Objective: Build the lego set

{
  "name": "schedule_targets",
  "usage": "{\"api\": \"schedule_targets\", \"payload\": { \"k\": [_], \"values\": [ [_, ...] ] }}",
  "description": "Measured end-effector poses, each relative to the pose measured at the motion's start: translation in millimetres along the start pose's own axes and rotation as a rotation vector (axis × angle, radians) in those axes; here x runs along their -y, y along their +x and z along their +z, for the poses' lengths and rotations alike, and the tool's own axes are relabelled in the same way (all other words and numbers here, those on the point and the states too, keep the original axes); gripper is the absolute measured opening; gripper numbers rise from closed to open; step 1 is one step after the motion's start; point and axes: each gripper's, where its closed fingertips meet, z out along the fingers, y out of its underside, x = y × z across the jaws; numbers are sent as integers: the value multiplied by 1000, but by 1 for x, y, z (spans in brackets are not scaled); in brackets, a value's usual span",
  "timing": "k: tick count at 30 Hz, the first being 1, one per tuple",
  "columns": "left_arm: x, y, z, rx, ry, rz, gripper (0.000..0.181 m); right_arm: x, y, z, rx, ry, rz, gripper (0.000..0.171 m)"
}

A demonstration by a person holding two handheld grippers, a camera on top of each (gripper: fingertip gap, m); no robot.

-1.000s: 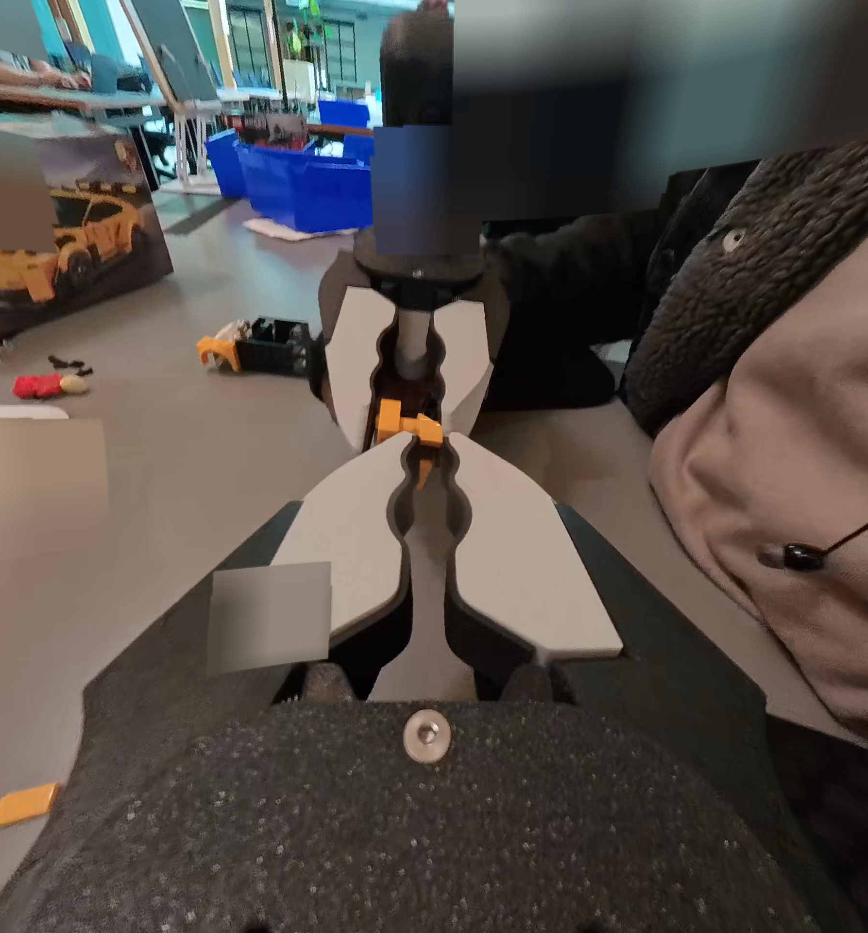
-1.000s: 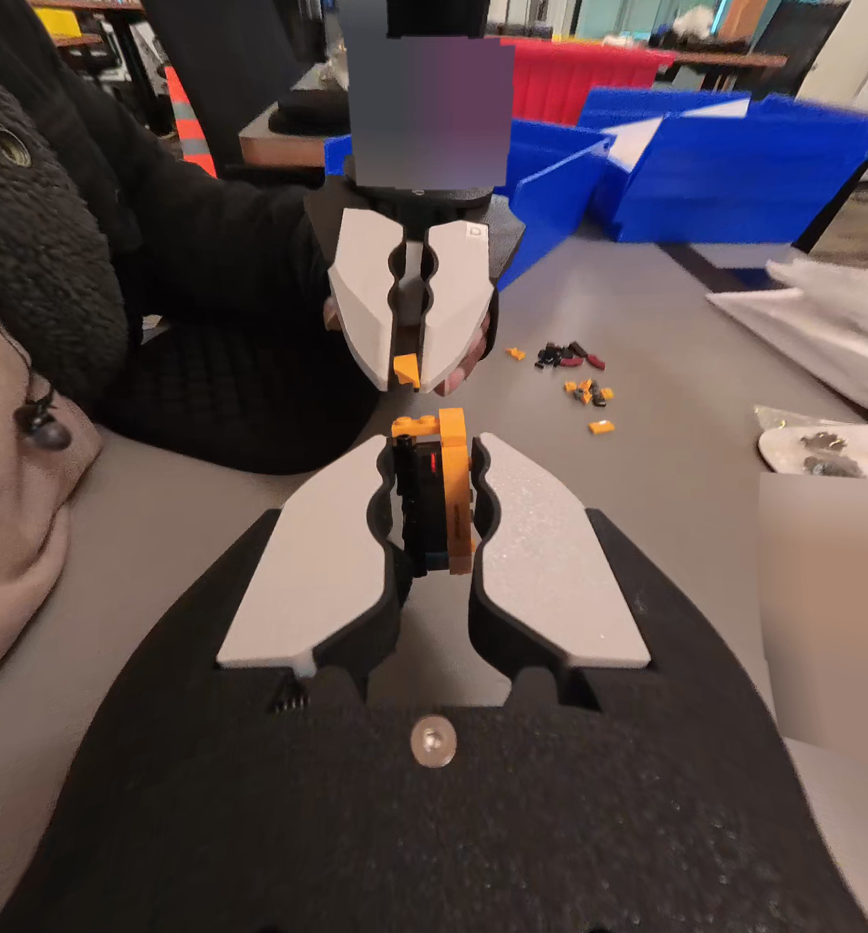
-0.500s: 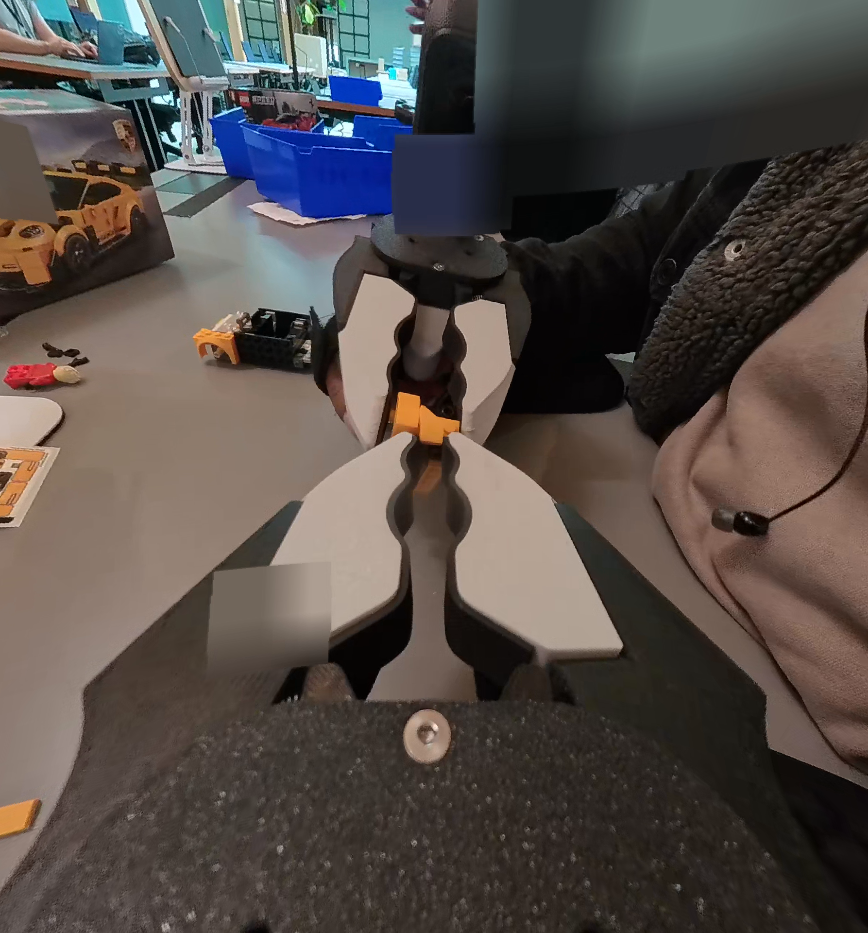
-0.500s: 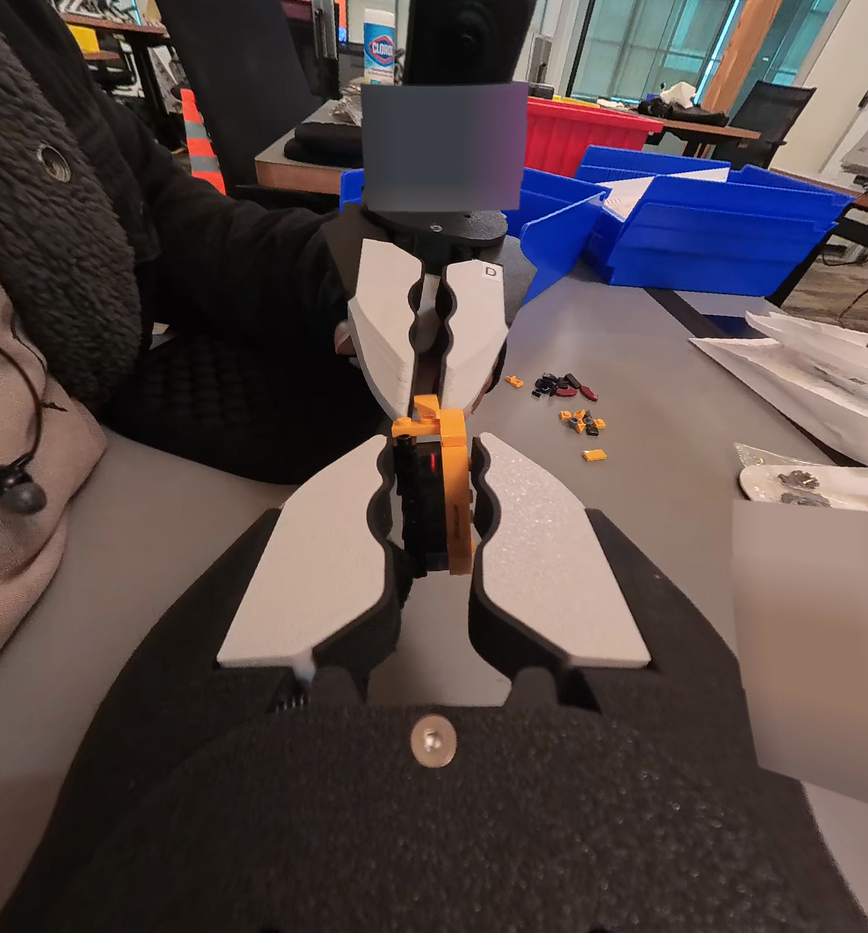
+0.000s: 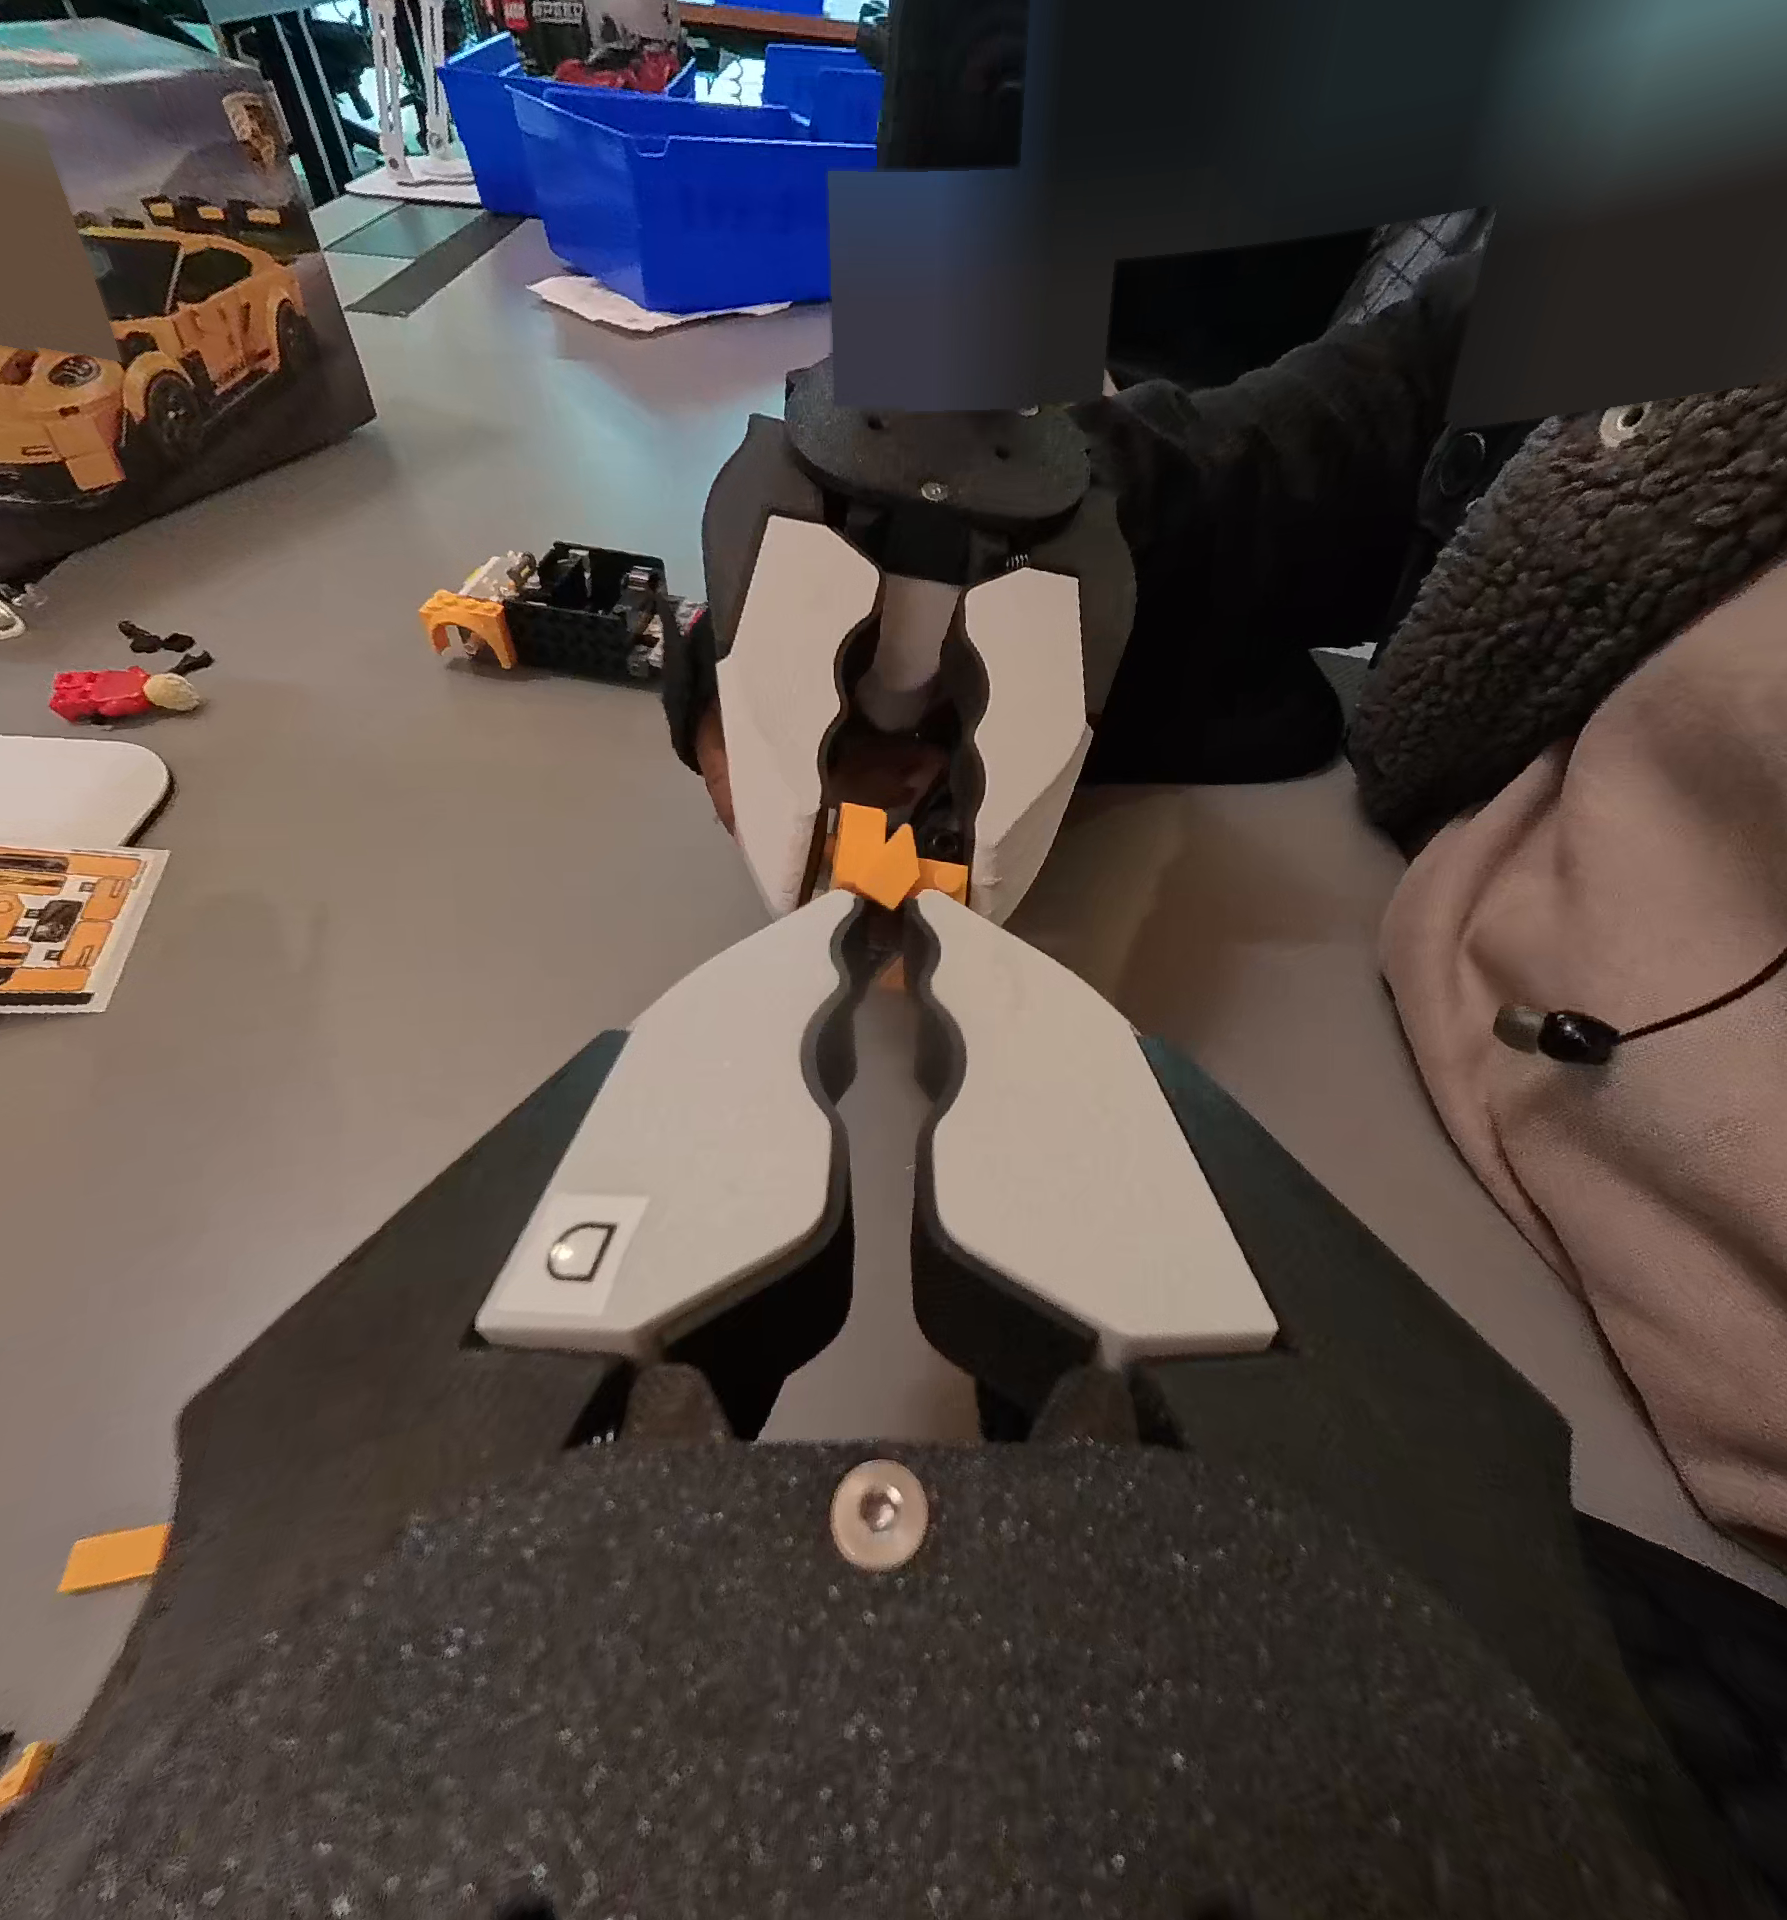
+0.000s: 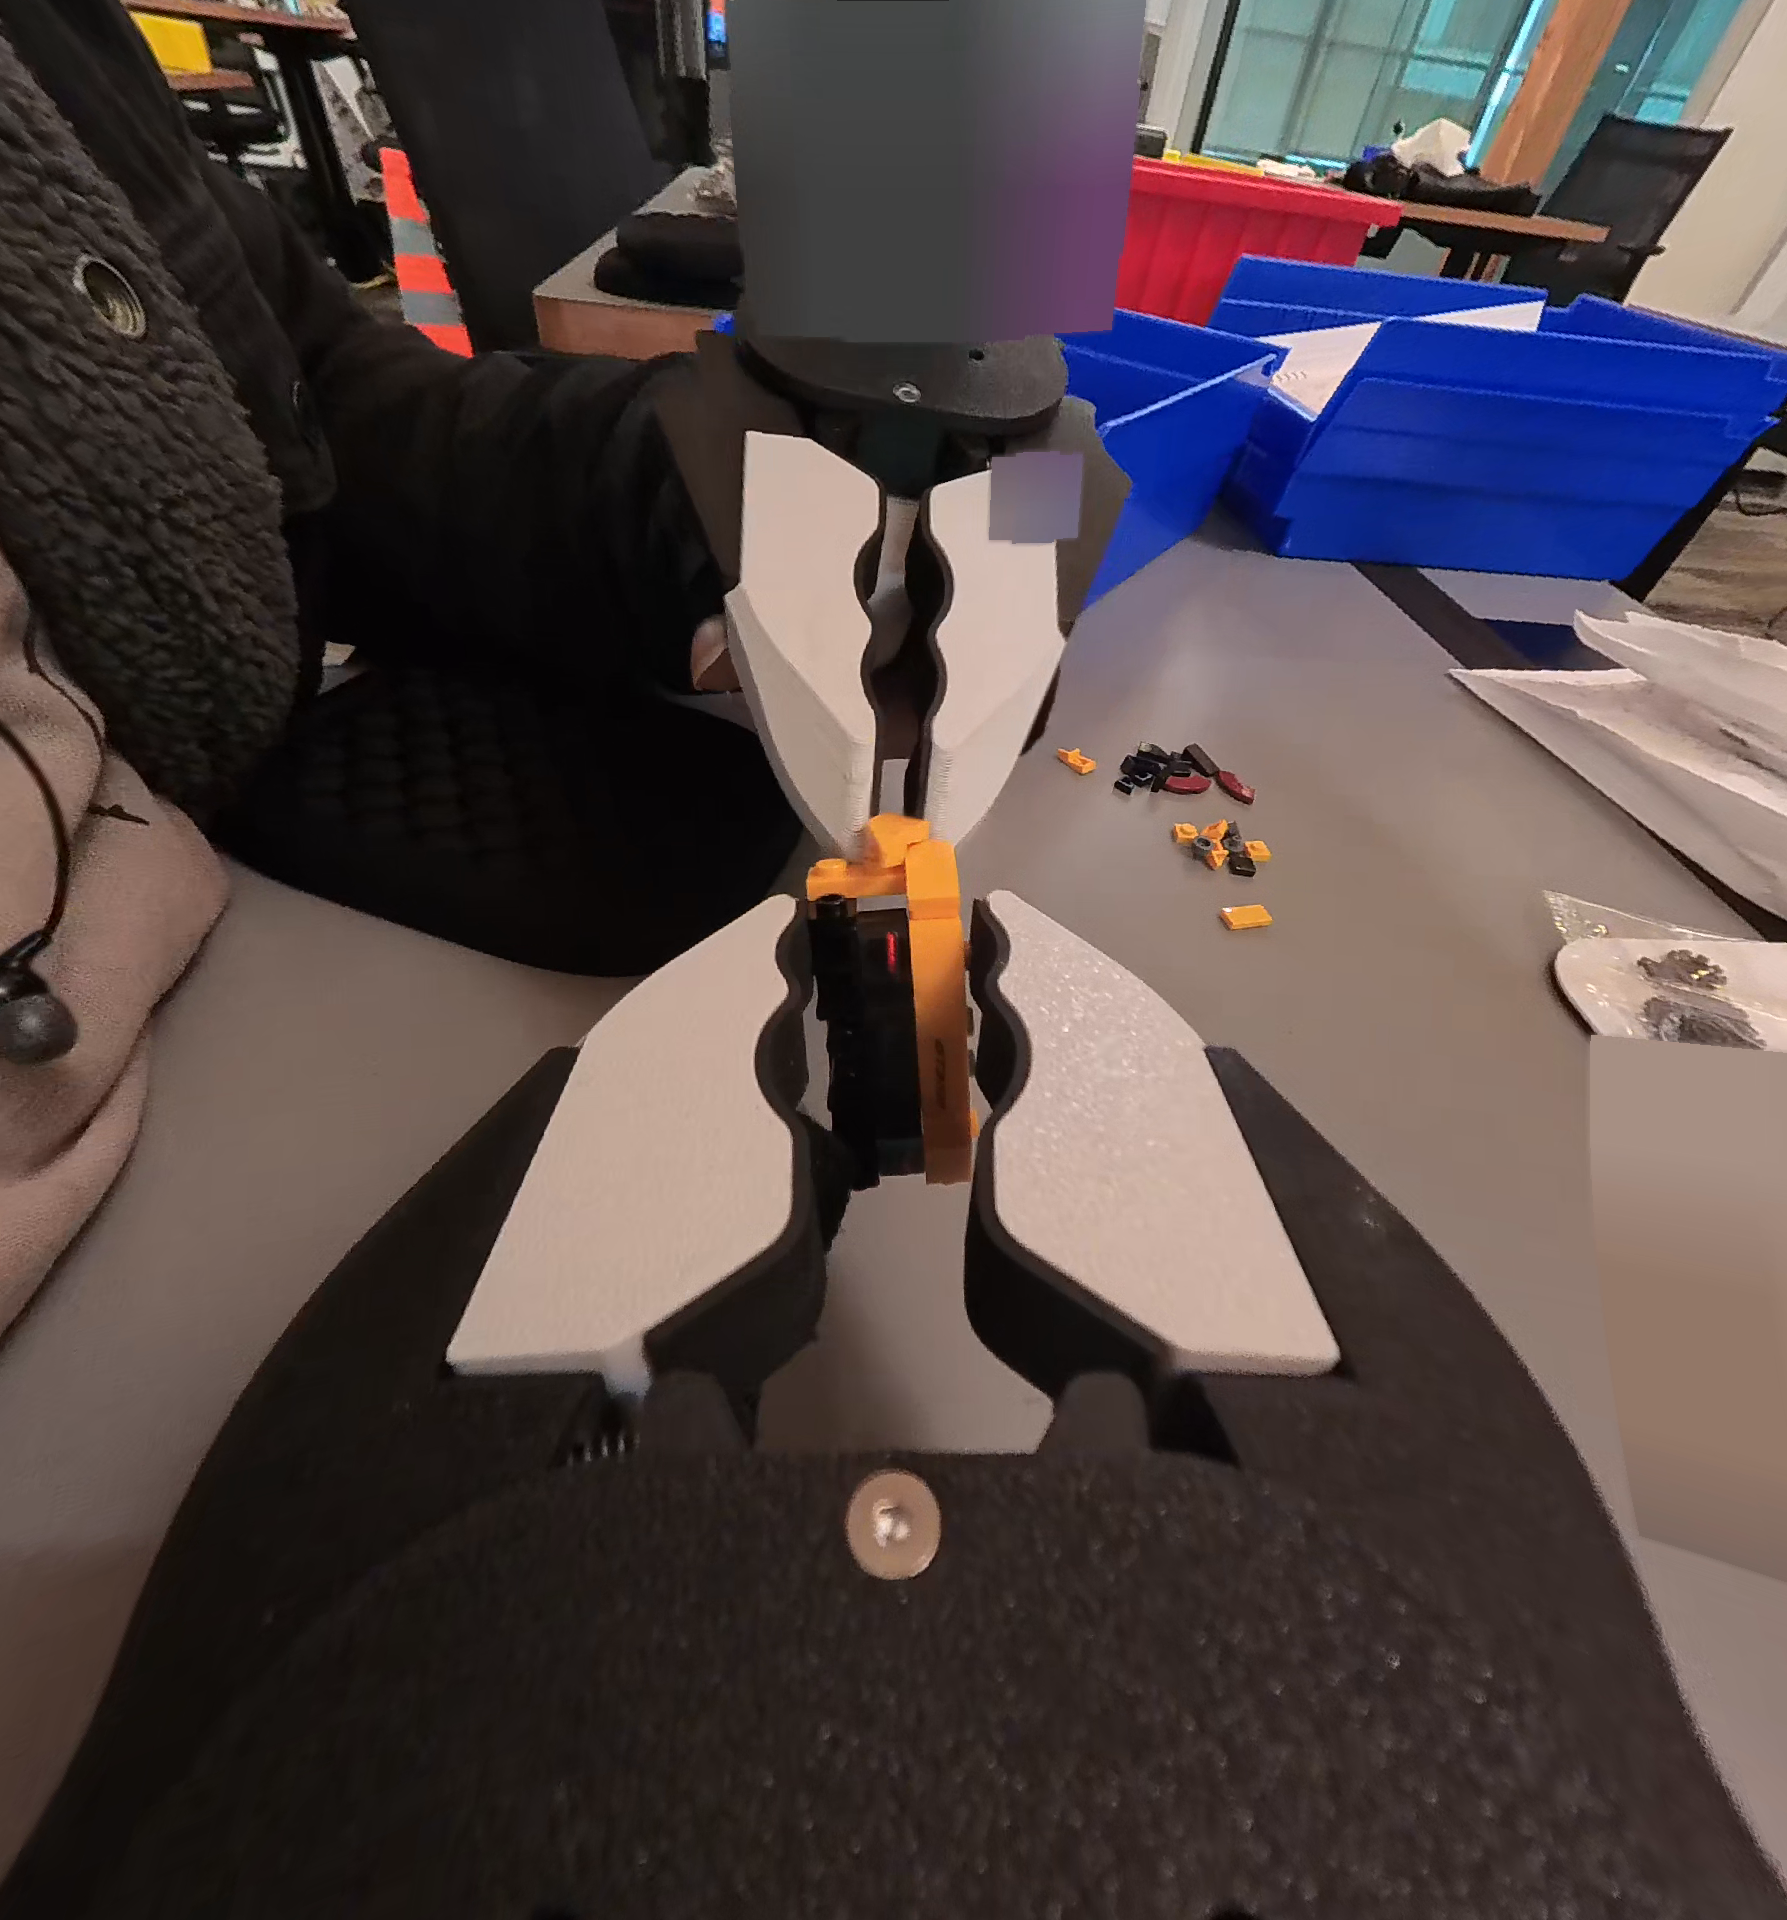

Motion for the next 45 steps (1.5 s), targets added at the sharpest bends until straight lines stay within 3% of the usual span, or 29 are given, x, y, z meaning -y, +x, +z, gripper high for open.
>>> {"api": "schedule_targets", "payload": {
  "k": [18, 31, 35, 45],
  "values": [
    [9, -7, 0, -1, 3, -190, 0, 6, 8, -3, 2, 68, 230, 29],
    [19, -7, -6, 8, 37, -184, 5, 15, 6, -7, 50, 137, 293, 29],
    [23, -3, -10, 3, 35, -69, 12, 15, 4, -7, 63, 131, 289, 29],
    [13, 15, -14, -203, -314, 334, 16, 8, -16, 0, 170, 73, 277, 29]
  ]
}}
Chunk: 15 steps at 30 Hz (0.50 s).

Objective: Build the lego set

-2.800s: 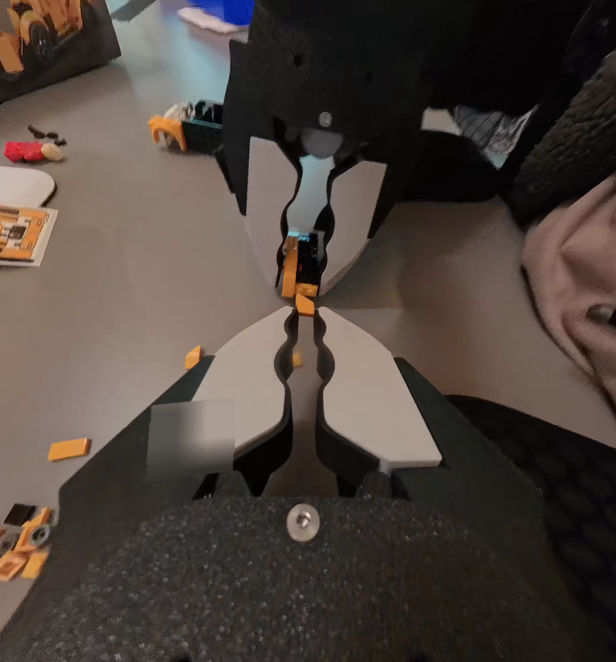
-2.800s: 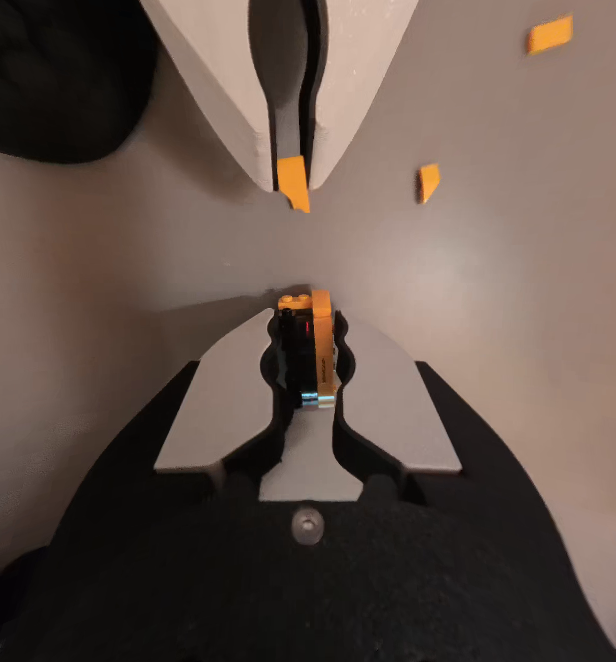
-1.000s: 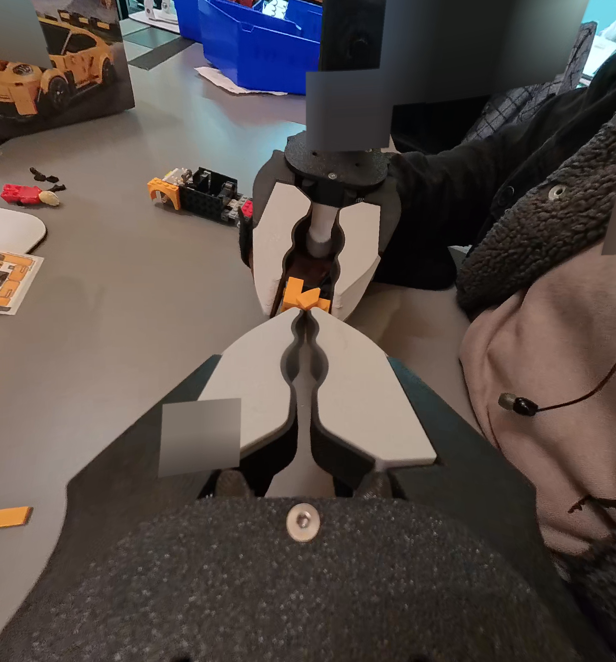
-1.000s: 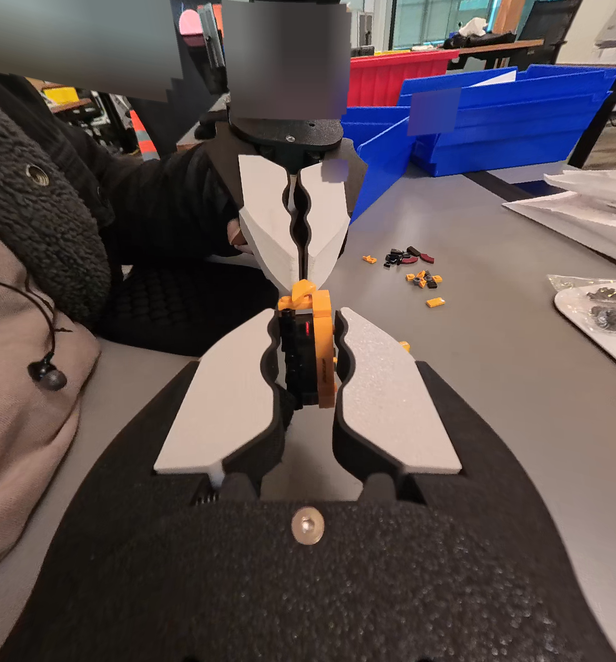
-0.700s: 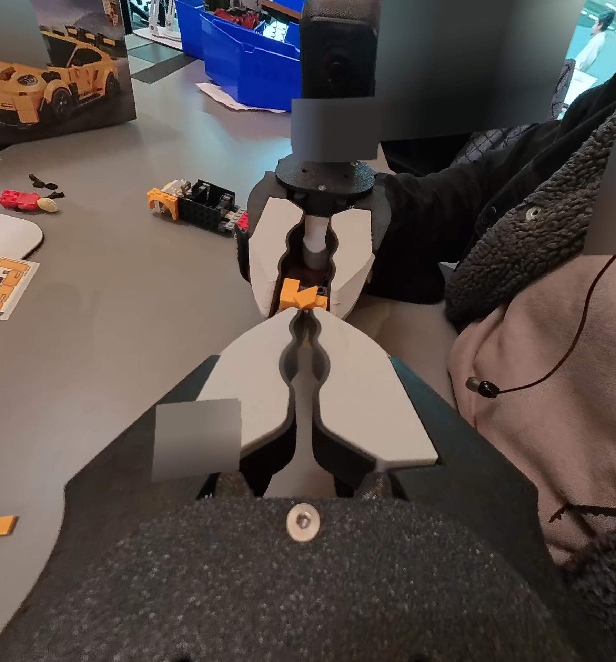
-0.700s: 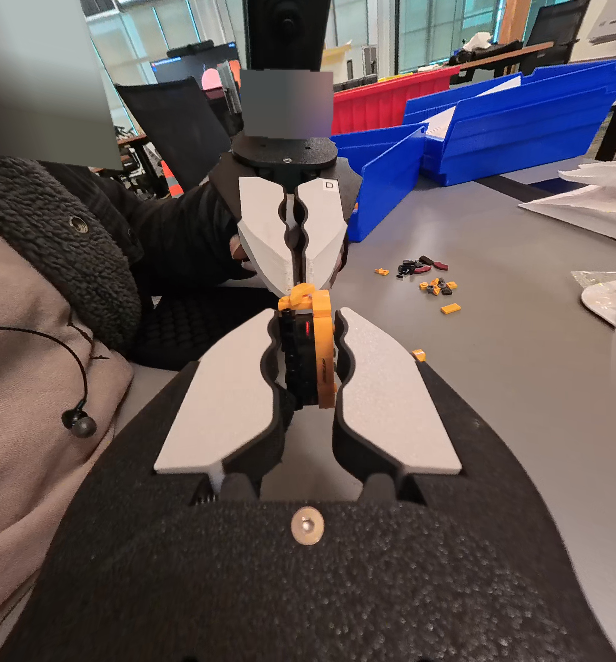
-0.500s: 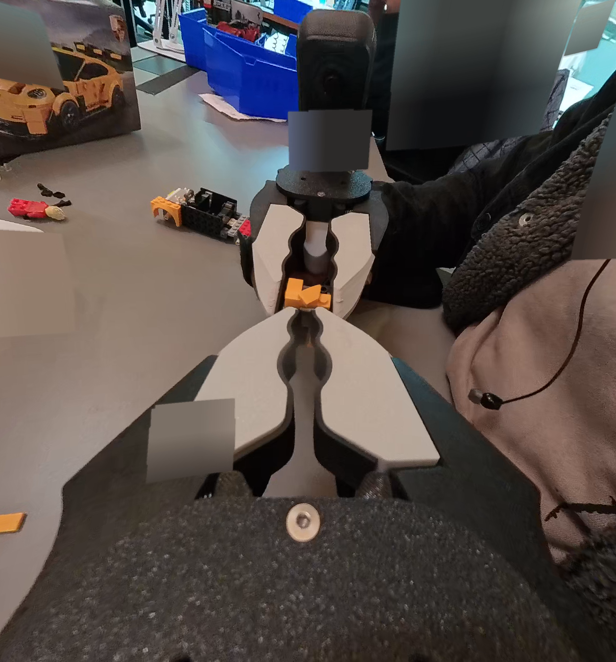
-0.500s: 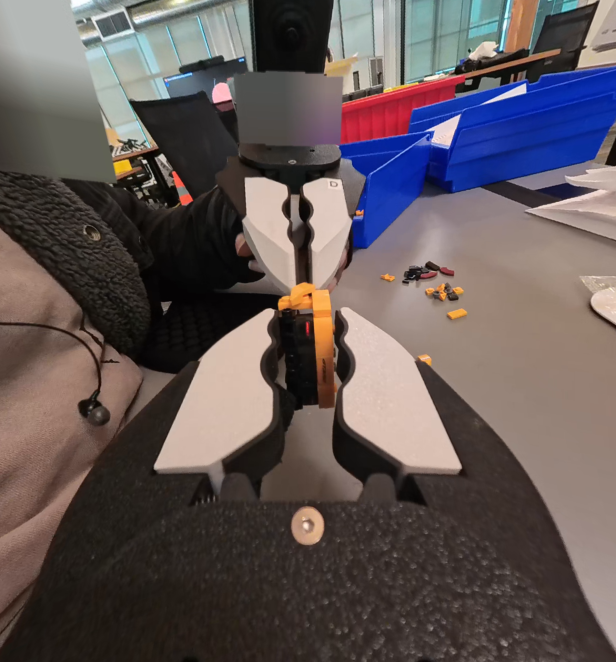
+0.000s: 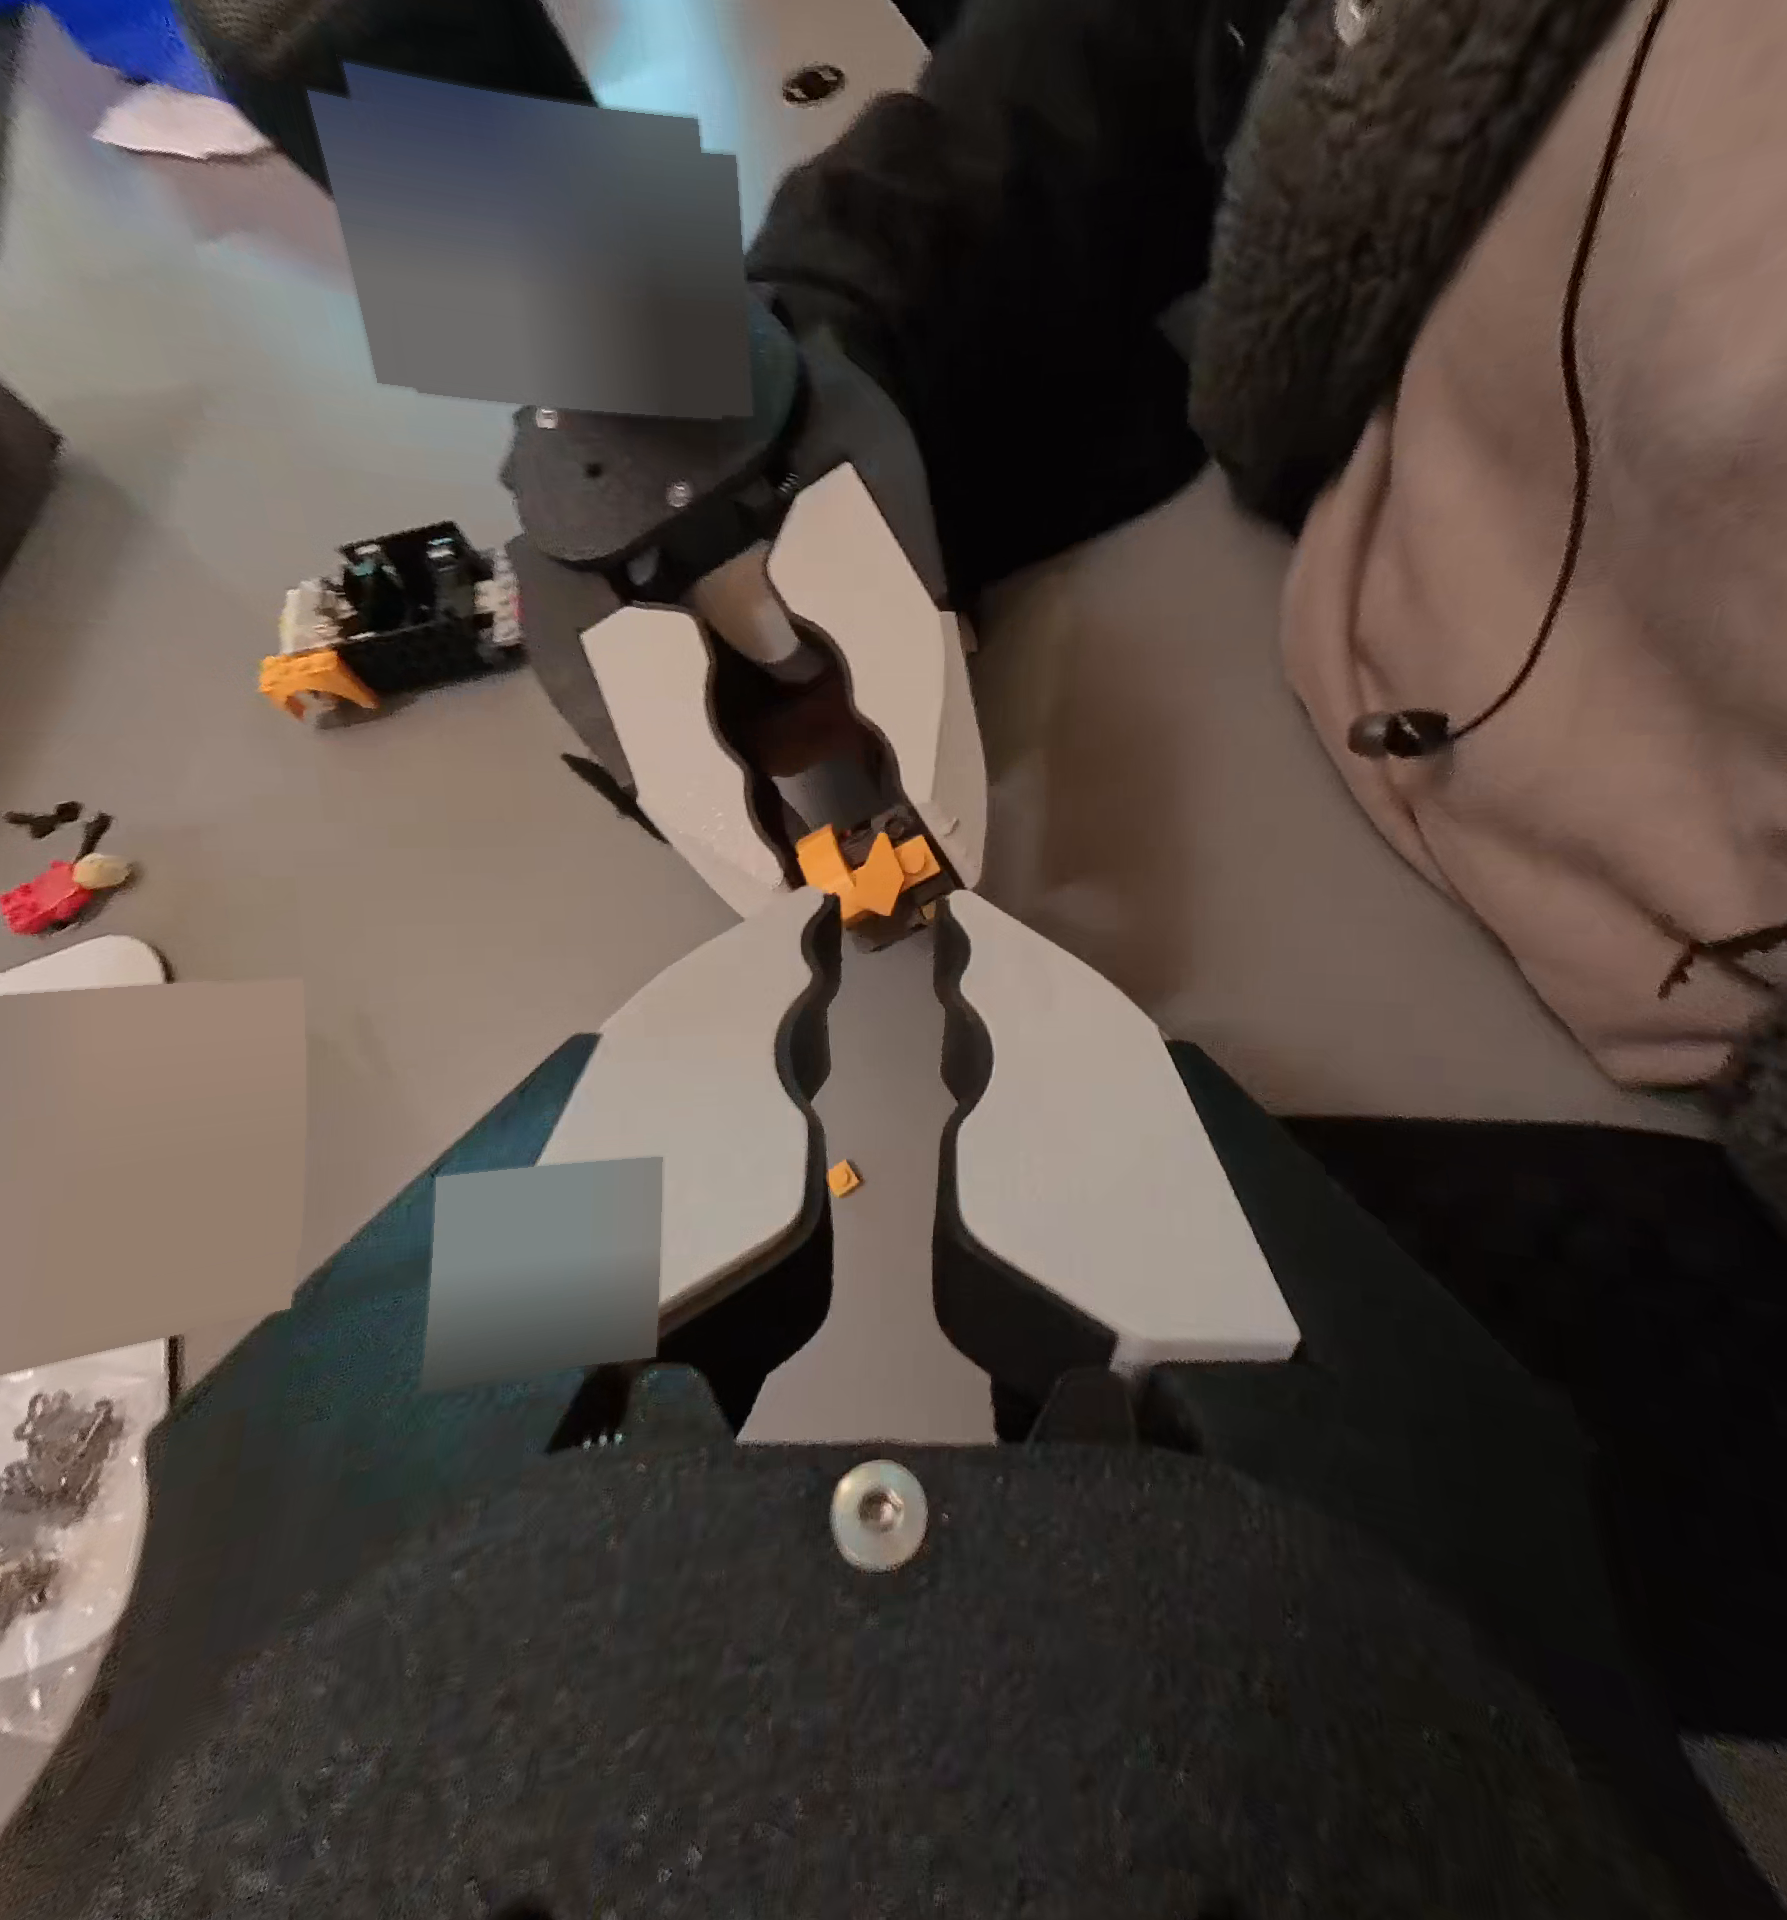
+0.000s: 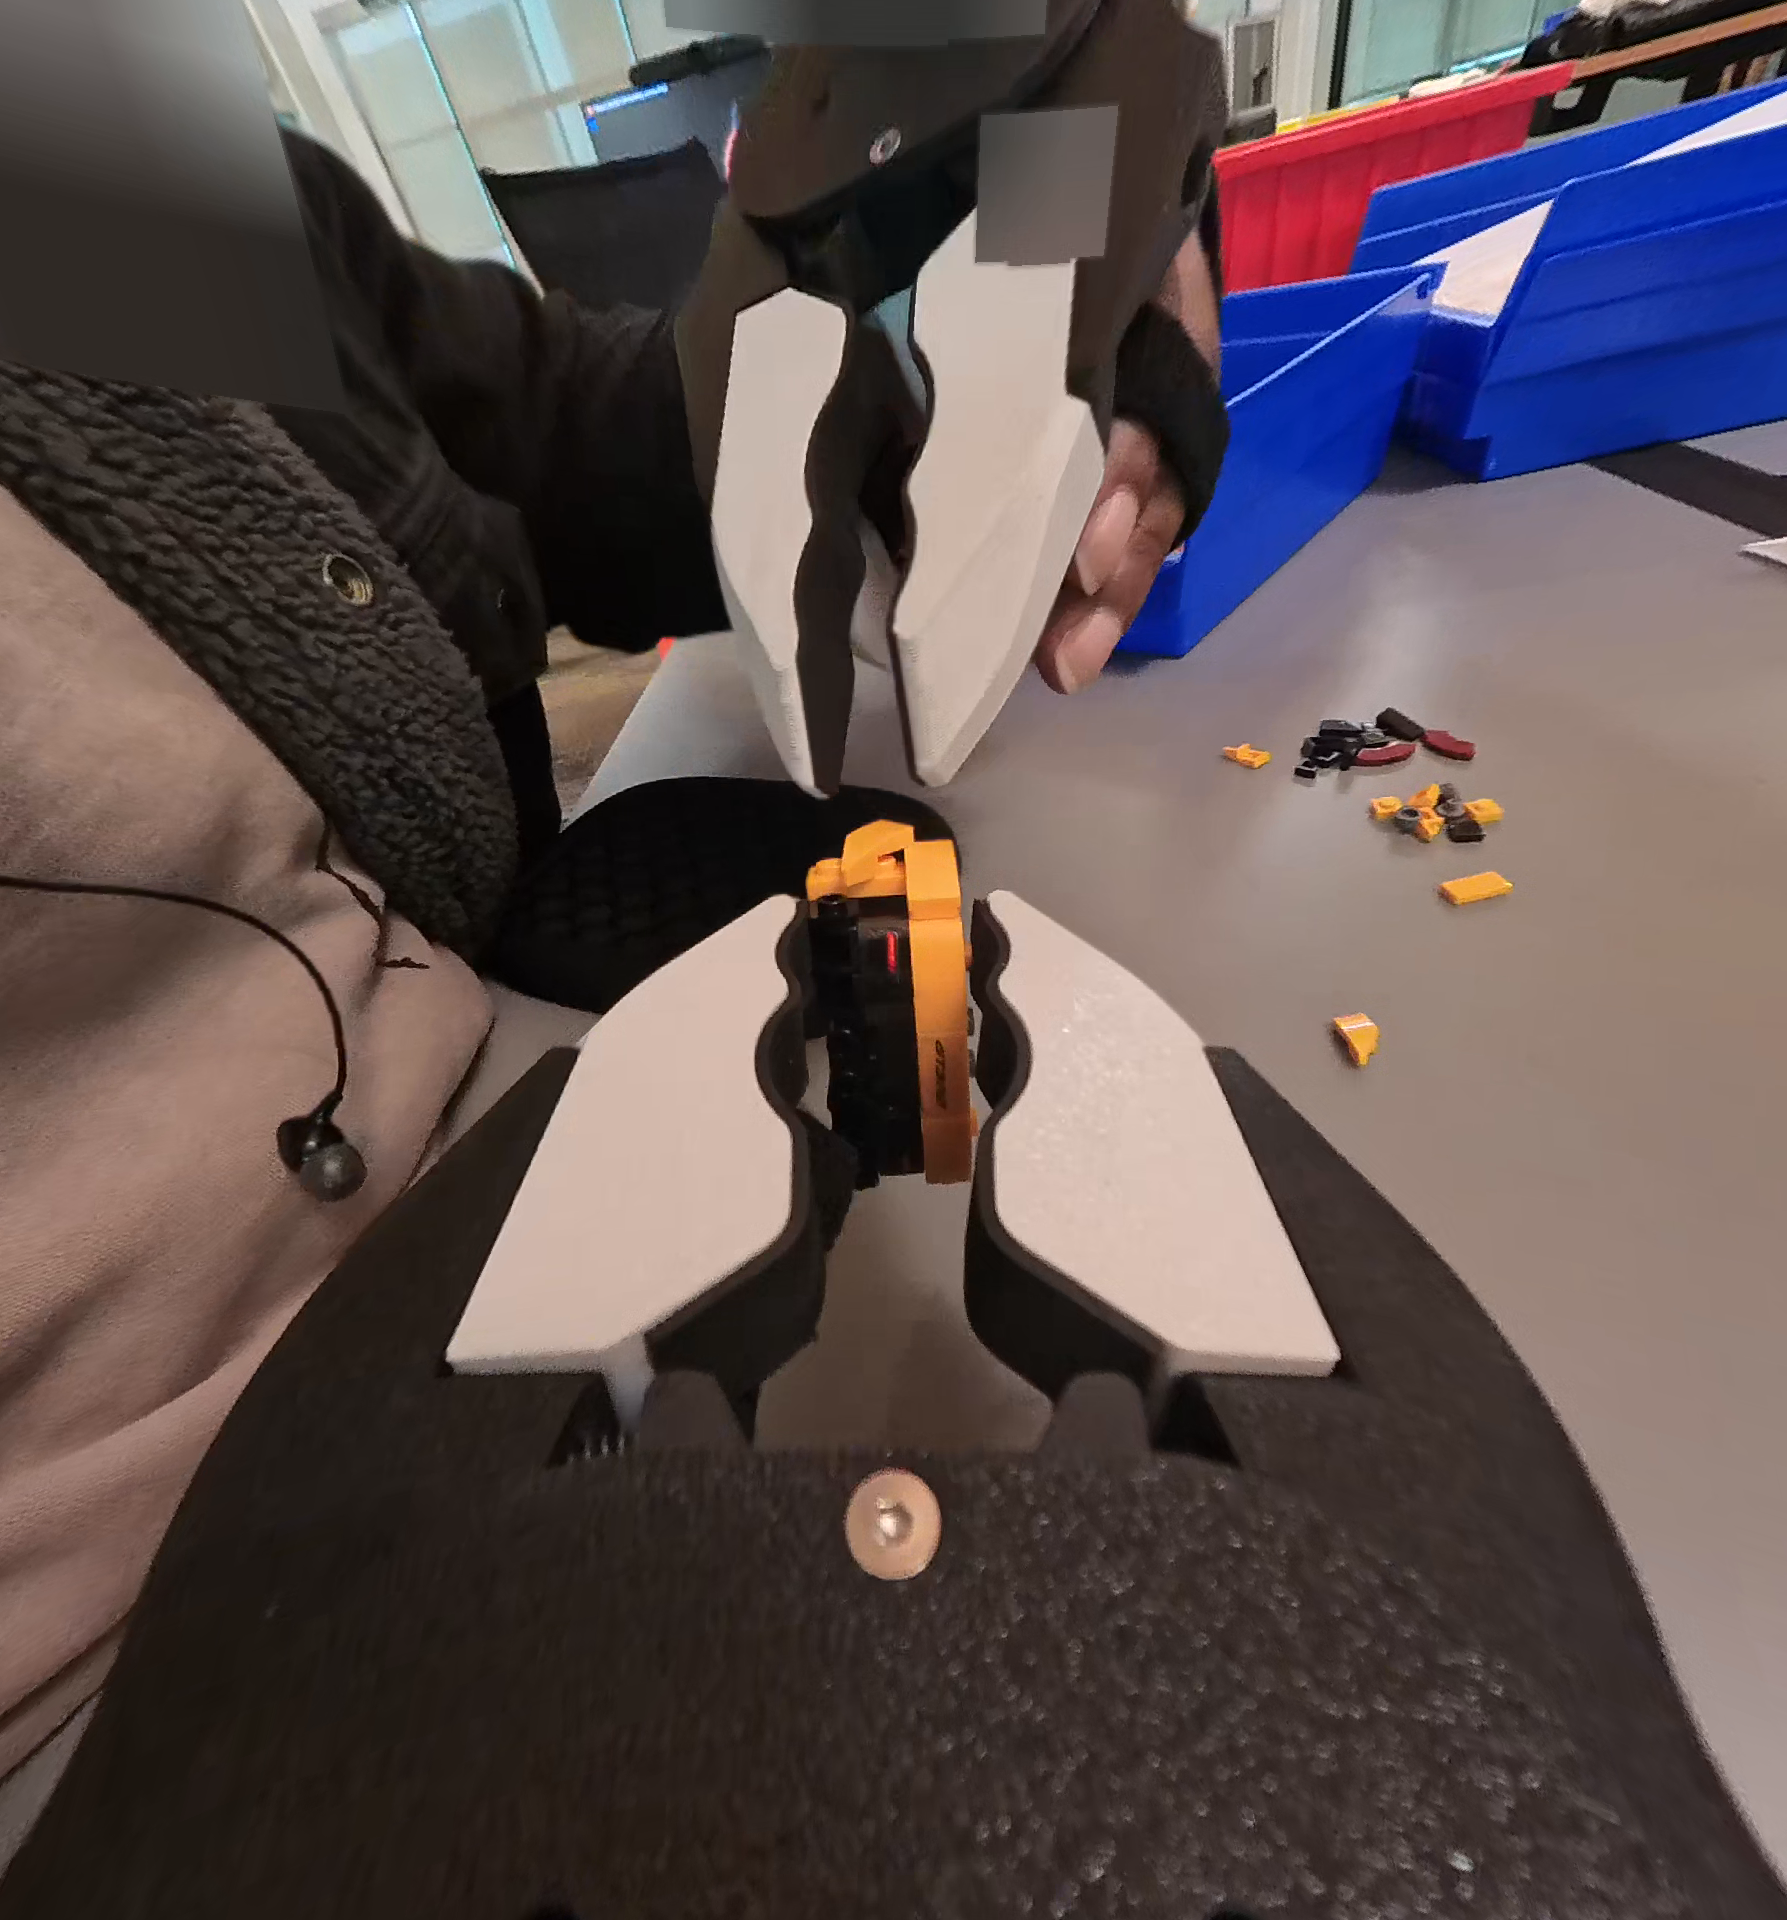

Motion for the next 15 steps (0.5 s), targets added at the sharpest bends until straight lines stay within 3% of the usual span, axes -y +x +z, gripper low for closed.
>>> {"api": "schedule_targets", "payload": {
  "k": [5, 15],
  "values": [
    [-1, 4, 8, -66, -73, 52, 14, -2, -2, 1, 13, -10, 3, 29],
    [-4, -1, 11, -26, -103, 13, 8, -2, -1, 1, 6, -16, -4, 29]
  ]
}}
